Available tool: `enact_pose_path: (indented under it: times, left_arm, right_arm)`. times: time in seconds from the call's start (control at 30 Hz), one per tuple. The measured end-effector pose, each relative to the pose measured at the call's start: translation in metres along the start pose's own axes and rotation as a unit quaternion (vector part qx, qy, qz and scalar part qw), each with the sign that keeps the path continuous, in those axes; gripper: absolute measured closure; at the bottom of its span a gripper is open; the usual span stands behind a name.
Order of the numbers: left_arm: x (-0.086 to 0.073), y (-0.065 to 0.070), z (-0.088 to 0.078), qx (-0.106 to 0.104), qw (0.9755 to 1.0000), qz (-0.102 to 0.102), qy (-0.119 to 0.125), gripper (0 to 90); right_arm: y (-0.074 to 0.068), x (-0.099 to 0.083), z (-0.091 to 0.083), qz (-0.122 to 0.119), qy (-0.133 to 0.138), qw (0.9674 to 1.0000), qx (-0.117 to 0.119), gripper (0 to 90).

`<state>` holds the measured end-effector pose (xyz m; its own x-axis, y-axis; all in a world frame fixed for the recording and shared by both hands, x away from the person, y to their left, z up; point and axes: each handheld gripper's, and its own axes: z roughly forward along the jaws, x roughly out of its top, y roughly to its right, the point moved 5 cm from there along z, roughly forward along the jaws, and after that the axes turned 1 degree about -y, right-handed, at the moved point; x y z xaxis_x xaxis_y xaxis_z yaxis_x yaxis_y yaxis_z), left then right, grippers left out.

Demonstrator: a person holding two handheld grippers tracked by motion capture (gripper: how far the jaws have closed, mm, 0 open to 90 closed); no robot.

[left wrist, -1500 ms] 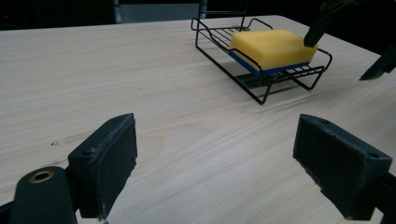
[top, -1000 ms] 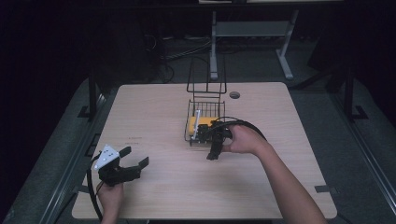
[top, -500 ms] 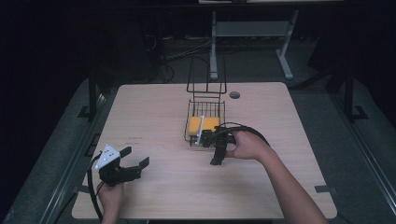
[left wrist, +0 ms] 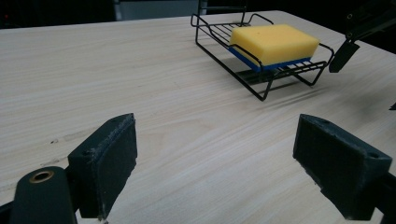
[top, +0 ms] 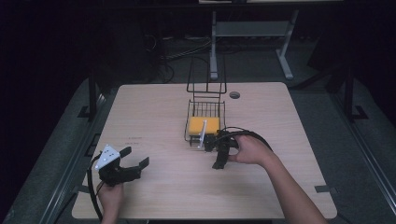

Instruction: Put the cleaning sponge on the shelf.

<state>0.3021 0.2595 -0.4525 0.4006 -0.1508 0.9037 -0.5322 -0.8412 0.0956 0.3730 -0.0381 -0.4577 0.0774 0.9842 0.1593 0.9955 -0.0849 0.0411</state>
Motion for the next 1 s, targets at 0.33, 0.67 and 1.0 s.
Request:
enact_pose_path:
  times: [0.33, 0.67, 1.0]
  left_arm:
    - [0.0, 0.0, 0.0, 0.0, 1.0, 0.001, 0.0, 13.0]
    - [0.0, 0.001, 0.001, 0.001, 1.0, 0.004, -0.003, 13.0]
    - [-0.001, 0.001, 0.001, 0.002, 1.0, 0.005, -0.004, 13.0]
  right_arm:
    - [-0.008, -0.01, 0.002, 0.001, 0.005, 1.0, -0.002, 15.4]
    - [-0.016, -0.024, 0.004, 0.011, 0.007, 0.9999, -0.002, 15.4]
    - [-0.023, -0.037, 0.003, 0.016, 0.011, 0.9998, -0.007, 15.4]
